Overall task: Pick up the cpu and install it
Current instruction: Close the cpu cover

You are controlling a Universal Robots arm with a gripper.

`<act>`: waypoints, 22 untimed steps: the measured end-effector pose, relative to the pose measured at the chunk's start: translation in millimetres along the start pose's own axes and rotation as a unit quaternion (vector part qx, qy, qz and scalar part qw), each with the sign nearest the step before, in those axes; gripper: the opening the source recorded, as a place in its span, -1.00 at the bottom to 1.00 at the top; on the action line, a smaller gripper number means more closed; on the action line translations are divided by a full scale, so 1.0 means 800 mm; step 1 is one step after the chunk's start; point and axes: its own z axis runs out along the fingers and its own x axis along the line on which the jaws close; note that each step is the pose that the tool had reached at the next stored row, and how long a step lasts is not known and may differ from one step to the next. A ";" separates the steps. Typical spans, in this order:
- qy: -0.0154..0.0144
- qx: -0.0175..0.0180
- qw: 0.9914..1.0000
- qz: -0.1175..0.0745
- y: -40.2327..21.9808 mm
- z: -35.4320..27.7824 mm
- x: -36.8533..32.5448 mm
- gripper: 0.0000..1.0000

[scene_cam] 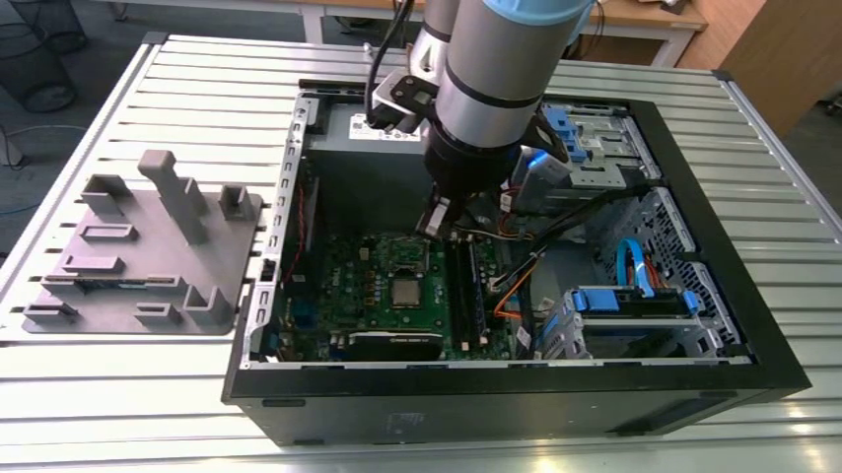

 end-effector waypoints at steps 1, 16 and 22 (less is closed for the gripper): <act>0.000 0.000 1.000 -0.001 -0.0002 0.0000 0.0004 -0.79; 0.003 0.001 1.000 -0.015 -0.0037 -0.0004 0.0075 -0.79; 0.005 0.001 1.000 -0.022 -0.0050 -0.0006 0.0102 -0.79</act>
